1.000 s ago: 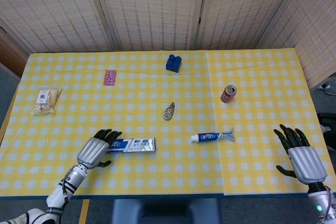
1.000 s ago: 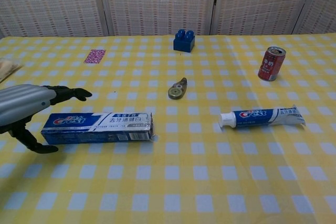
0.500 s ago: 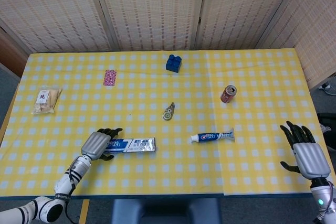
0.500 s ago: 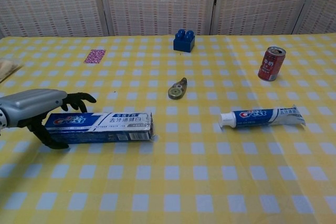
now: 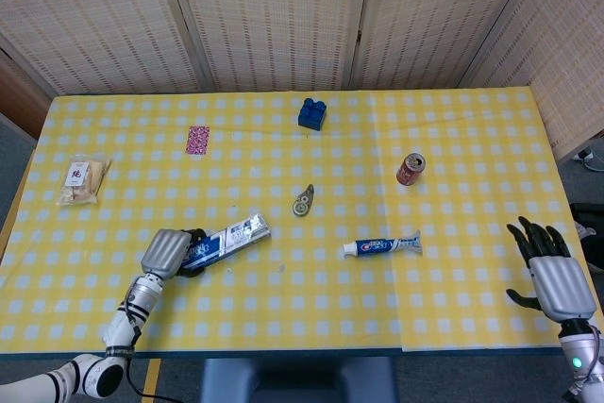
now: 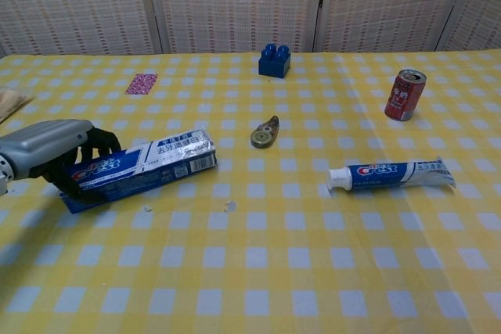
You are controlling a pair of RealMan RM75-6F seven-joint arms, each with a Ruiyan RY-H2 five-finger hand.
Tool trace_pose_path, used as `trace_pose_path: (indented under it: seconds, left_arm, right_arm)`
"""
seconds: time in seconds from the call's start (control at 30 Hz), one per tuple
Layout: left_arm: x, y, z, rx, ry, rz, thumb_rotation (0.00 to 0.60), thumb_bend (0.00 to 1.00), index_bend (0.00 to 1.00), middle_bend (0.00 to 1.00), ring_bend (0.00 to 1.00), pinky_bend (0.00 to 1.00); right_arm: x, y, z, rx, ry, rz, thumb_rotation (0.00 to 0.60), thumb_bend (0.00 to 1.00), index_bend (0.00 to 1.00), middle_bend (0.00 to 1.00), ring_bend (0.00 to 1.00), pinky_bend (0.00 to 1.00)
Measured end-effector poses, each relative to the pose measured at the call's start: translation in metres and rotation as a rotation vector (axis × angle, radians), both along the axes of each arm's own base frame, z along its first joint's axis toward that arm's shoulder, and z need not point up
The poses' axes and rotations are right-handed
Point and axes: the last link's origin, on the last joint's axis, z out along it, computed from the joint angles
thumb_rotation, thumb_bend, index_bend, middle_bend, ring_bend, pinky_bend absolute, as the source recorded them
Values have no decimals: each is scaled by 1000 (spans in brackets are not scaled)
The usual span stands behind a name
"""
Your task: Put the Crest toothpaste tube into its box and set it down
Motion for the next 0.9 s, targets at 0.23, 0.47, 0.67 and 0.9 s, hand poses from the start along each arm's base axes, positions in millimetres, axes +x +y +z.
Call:
trace_pose_path:
  seconds: [0.23, 0.47, 0.67, 0.9]
  left_arm:
    - [7, -13, 7, 66, -46, -20, 600, 256, 513, 746, 672, 717]
    - [19, -41, 23, 75, -98, -134, 600, 257, 513, 746, 672, 717]
    - [29, -71, 37, 59, -127, -227, 600, 257, 514, 746, 671, 717]
    - [28, -74, 44, 53, -122, -239, 600, 257, 516, 746, 671, 717]
  right_arm:
    - [2, 3, -1, 6, -1, 11, 600, 189, 0, 0, 0, 0]
    - [5, -6, -7, 39, 30, 36, 600, 190, 0, 0, 0, 0]
    - [10, -39, -15, 131, 98, 57, 600, 189, 117, 1, 14, 0]
    - [28, -100, -40, 250, 114, 57, 600, 190, 247, 48, 98, 89]
